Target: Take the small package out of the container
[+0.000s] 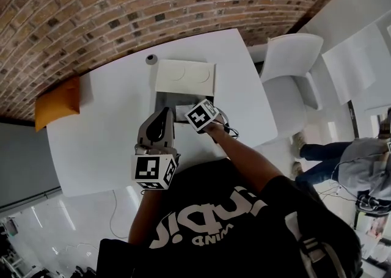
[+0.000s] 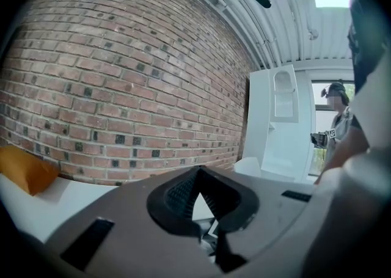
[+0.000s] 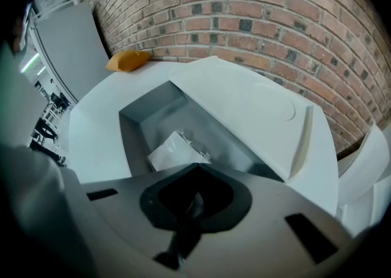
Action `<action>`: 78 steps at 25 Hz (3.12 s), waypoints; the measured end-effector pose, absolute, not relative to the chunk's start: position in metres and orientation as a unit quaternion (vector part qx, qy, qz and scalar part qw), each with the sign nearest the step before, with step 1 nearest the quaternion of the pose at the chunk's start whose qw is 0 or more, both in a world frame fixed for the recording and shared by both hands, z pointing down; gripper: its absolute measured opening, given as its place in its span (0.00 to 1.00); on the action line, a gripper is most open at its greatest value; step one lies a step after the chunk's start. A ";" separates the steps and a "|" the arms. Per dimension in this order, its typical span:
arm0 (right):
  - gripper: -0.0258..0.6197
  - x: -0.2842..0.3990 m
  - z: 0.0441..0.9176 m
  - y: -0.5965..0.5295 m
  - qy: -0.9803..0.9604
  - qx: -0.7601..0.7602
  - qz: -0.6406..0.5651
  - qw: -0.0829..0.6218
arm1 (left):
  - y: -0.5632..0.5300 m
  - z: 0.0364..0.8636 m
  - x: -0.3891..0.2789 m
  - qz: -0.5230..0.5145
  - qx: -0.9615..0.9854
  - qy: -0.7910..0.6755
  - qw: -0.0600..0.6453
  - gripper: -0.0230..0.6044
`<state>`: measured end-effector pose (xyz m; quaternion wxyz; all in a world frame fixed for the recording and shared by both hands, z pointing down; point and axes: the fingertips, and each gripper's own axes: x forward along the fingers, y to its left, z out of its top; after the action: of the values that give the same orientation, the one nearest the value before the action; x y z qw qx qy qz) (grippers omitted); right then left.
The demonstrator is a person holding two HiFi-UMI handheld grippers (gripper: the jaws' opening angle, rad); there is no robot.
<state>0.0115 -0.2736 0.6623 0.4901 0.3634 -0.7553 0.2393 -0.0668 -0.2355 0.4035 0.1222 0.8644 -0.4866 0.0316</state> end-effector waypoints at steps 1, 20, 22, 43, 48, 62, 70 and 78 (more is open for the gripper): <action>0.04 0.011 0.661 -0.274 -0.757 0.364 0.241 0.486 | -0.235 0.404 -0.067 0.032 0.864 -0.488 0.122 0.04; 0.04 0.011 0.628 -0.273 -0.807 0.371 0.264 0.375 | -0.230 0.409 -0.064 0.033 0.861 -0.491 0.127 0.04; 0.04 0.008 0.617 -0.270 -0.812 0.368 0.263 0.369 | -0.230 0.409 -0.063 0.033 0.861 -0.490 0.129 0.04; 0.04 -0.012 0.506 -0.261 -0.877 0.373 0.156 0.261 | -0.225 0.408 -0.057 0.033 0.863 -0.486 0.133 0.04; 0.04 -0.011 0.473 -0.256 -0.886 0.383 0.134 0.225 | -0.225 0.407 -0.056 0.031 0.864 -0.485 0.134 0.04; 0.04 0.003 0.406 -0.246 -0.891 0.422 0.068 0.152 | -0.227 0.398 -0.054 0.027 0.866 -0.482 0.127 0.04; 0.04 0.011 0.381 -0.241 -0.888 0.444 0.029 0.115 | -0.230 0.394 -0.055 0.025 0.867 -0.482 0.122 0.04; 0.04 0.020 0.376 -0.234 -0.883 0.460 0.005 0.088 | -0.231 0.390 -0.051 0.030 0.870 -0.480 0.109 0.04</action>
<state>0.0202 -0.2342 0.3757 0.0882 0.4603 -0.8834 0.0054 -0.0514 -0.2309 0.3902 0.1093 0.8697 -0.4805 0.0295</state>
